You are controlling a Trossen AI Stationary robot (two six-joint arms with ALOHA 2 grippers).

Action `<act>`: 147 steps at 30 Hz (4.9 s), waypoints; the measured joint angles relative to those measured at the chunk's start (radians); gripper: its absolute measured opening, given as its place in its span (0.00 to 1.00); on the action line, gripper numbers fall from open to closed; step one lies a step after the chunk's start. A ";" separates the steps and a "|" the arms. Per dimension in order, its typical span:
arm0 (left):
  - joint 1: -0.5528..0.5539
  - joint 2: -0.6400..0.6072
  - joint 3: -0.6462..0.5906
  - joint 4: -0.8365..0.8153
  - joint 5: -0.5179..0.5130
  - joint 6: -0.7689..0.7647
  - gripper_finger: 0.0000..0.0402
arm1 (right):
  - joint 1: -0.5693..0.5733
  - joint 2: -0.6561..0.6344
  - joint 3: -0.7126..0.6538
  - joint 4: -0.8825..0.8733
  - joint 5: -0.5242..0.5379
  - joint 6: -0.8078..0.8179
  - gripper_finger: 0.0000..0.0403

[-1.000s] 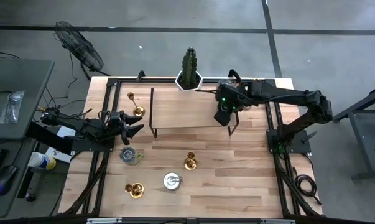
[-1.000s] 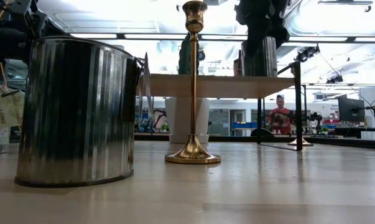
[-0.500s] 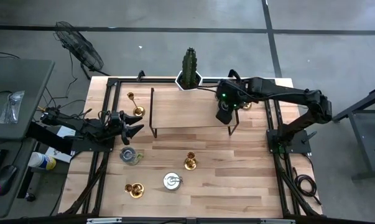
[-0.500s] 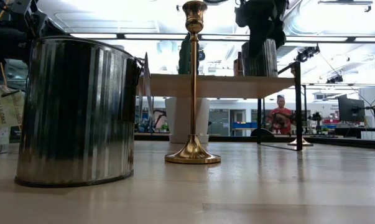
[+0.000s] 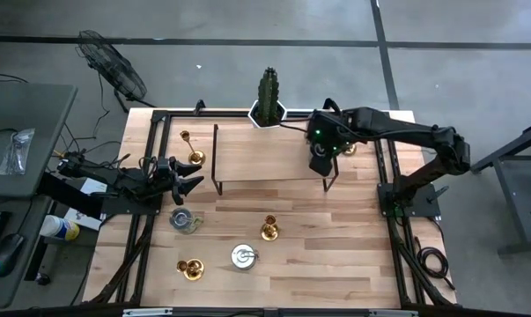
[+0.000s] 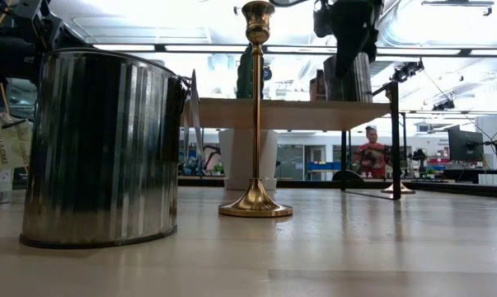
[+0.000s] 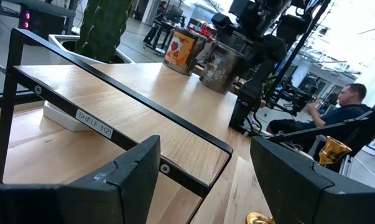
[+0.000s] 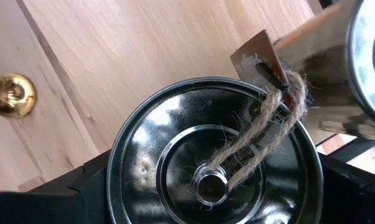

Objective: Pick & Place candle stick holders
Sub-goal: Put the silver scented candle can on the shelf, then put the gold candle holder on the shelf

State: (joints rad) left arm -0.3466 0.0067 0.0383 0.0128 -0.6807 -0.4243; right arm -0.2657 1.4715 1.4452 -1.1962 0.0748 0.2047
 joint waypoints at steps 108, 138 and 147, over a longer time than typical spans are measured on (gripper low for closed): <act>0.000 0.000 0.000 0.000 0.000 0.000 0.61 | 0.503 -0.931 -0.566 0.022 0.133 0.349 0.88; 0.000 0.000 0.000 0.000 0.000 0.000 0.61 | 0.502 -1.220 -1.193 1.253 0.185 0.140 0.88; 0.000 0.000 0.000 0.000 0.000 0.000 0.61 | 0.502 -1.232 -1.299 1.378 0.185 0.042 0.67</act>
State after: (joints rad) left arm -0.3470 0.0064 0.0383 0.0128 -0.6810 -0.4241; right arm 0.2359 0.2391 0.1459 0.1814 0.2600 0.2472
